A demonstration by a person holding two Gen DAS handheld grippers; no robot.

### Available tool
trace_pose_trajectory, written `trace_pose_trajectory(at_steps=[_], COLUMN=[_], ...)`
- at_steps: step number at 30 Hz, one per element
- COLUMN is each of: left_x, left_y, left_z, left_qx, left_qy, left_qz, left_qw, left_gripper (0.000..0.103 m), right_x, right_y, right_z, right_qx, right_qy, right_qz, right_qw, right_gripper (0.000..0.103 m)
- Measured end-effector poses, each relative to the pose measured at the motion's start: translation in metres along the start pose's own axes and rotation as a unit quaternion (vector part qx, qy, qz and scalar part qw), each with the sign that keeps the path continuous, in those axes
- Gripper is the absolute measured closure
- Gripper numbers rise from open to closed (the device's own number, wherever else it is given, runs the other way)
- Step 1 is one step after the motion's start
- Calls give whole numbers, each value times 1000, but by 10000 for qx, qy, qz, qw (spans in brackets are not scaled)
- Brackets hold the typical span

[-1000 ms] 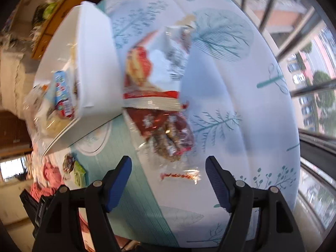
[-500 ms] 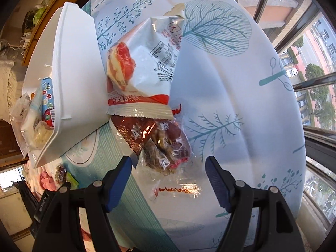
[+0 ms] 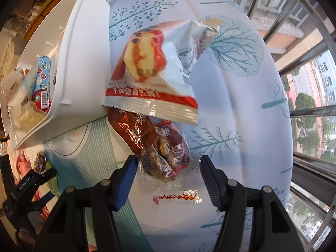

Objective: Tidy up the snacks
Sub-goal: 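Grasp the green pineapple-cake pack with the left gripper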

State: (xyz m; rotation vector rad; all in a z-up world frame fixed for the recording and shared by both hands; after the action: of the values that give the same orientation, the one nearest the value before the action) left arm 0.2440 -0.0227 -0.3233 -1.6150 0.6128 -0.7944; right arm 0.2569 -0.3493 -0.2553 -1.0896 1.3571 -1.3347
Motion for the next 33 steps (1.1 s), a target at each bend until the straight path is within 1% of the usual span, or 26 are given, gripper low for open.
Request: trace_pose_trajectory(at_steps=[1, 2, 4, 7, 8, 10, 12, 15, 17, 18, 19, 20, 24, 33], left_x=[0, -2, -7, -11, -12, -15, -17, -26, -32, -31, -34, -34, -41, -64], left_y=[0, -1, -5, -7, -9, -13, -15, -23, -29, -31, -33, -35, -42, -62], left_z=[-1, -10, -15, -17, -17, -18, -20, -25, -34, -37, -41, -44, -56, -87], left_qx=[30, 32, 89, 149, 194, 231, 212, 197, 185, 193, 202, 221, 297, 435], left_qy=[-28, -16, -81, -179, -198, -274, -383, -421, -413, -387, -367, -339, -279, -359], left_qz=[42, 52, 81, 135, 144, 3, -109, -145, -165, -184, -195, -212, -273, -366], left_qw=[10000, 10000, 9999, 9996, 9995, 9994, 9990, 9988, 9988, 9989, 9989, 9990, 9988, 9977], left_gripper=[12, 15, 21, 35, 44, 48, 51, 51, 51, 51, 51, 52, 52, 52], right_x=[-1, -4, -9, -11, -9, -14, -14, -14, -12, -12, -13, -13, -10, -10], right_y=[0, 0, -2, -3, -5, -8, -11, -18, -19, -21, -21, -22, -20, -31], right_z=[0, -1, -3, -5, -5, -12, -15, -20, -24, -26, -29, -32, -43, -60], right_qx=[4, 5, 15, 18, 8, 5, 4, 68, 89, 83, 70, 57, -53, 99], right_qy=[-33, -68, -137, -241, -271, -286, -277, -310, -362, -393, -423, -471, -436, -676], right_qz=[-17, -30, -47, -114, -138, -159, -134, -74, -15, 6, 14, -55, 91, 222], right_qw=[10000, 10000, 9999, 9996, 9995, 9995, 9995, 9995, 9993, 9992, 9991, 9989, 9990, 9974], right_gripper=[43, 44, 45, 48, 49, 51, 57, 65, 67, 73, 83, 102, 102, 103])
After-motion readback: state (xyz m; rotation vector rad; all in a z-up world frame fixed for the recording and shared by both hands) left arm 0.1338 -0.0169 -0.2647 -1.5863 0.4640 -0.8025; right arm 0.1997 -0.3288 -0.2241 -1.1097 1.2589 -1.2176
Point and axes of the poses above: each gripper's, at about its wrist camera, not at the fingertips, and y roughly the way its jaws point, x to its right, z to its top, the point moved 4 cm from there along y, roughly the way its jaws point, and after that the axes turned 6 degrees about -z, right-handed, at the moved point
